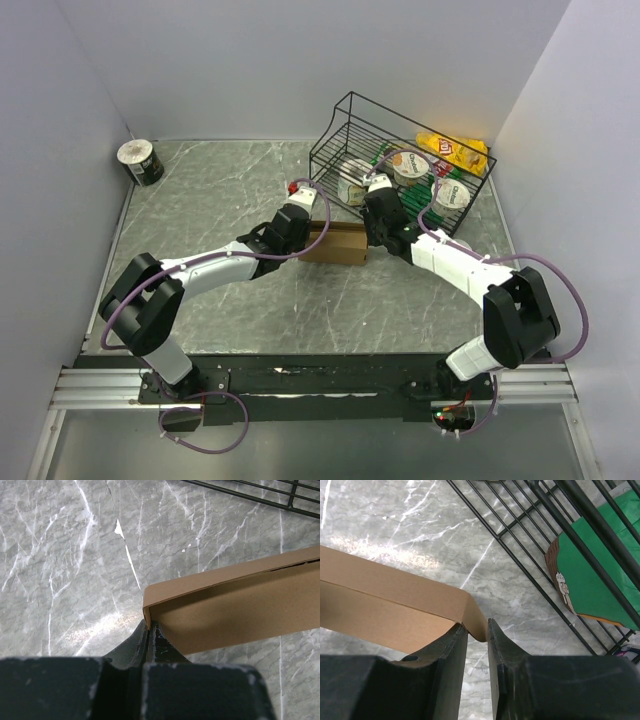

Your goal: Fold the paper box

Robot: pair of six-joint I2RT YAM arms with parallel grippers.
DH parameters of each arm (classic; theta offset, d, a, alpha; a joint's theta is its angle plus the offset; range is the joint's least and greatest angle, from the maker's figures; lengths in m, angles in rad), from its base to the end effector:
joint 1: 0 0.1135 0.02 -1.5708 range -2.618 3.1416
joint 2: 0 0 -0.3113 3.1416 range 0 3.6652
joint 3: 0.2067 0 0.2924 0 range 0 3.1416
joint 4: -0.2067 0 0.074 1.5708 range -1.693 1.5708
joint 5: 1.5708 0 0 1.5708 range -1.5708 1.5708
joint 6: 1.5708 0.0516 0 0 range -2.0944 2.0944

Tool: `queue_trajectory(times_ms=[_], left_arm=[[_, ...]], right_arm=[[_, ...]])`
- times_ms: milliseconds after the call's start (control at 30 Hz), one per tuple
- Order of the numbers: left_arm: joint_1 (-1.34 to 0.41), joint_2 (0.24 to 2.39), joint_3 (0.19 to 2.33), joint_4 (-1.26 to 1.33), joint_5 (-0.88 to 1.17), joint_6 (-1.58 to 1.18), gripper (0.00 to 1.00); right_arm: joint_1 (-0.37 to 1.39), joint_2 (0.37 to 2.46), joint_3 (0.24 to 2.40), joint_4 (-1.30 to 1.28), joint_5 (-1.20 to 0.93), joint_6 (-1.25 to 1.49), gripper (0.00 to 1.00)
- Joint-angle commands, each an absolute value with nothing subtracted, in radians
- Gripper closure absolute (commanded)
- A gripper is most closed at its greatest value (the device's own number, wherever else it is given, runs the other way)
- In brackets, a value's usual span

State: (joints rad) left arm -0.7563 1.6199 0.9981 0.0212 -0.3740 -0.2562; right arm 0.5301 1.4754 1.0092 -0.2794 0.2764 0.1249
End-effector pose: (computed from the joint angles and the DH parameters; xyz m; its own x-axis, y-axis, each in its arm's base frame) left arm 0.3065 -0.2632 0.2375 -0.5040 0.1512 -0.8504 0.3017 0.9534 -0.0093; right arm 0.3210 0.1718 0.2645 -0.6198 -0.2243 -0.7520 -0.2381 0.9669 -0.0922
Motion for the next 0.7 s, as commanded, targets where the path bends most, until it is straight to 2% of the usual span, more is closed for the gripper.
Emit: queue_trajectory(times_ms=[0, 167, 233, 267, 333, 667], left_arm=[[-0.762, 1.641, 0.992, -0.075, -0.318, -0.252, 0.99], [-0.762, 1.64, 0.992, -0.078, -0.318, -0.252, 0.99], [-0.762, 1.638, 0.988, -0.072, -0.319, -0.25, 0.99], [-0.761, 1.638, 0.985, -0.072, -0.319, -0.247, 0.99], [-0.762, 1.635, 0.977, -0.063, -0.324, -0.242, 0.99], [-0.781, 1.652, 0.945, -0.055, -0.431, -0.155, 0.99]], right_arm=[[0.519, 1.486, 1.009, -0.235, 0.293, 0.095, 0.71], [0.518, 1.497, 1.005, -0.222, 0.278, 0.089, 0.74], [0.518, 1.499, 1.005, -0.225, 0.269, 0.087, 0.8], [0.518, 1.5, 1.008, -0.232, 0.261, 0.087, 0.9], [0.515, 1.506, 1.028, -0.264, 0.249, 0.097, 0.99], [0.494, 1.604, 1.27, -0.541, 0.109, 0.19, 1.0]])
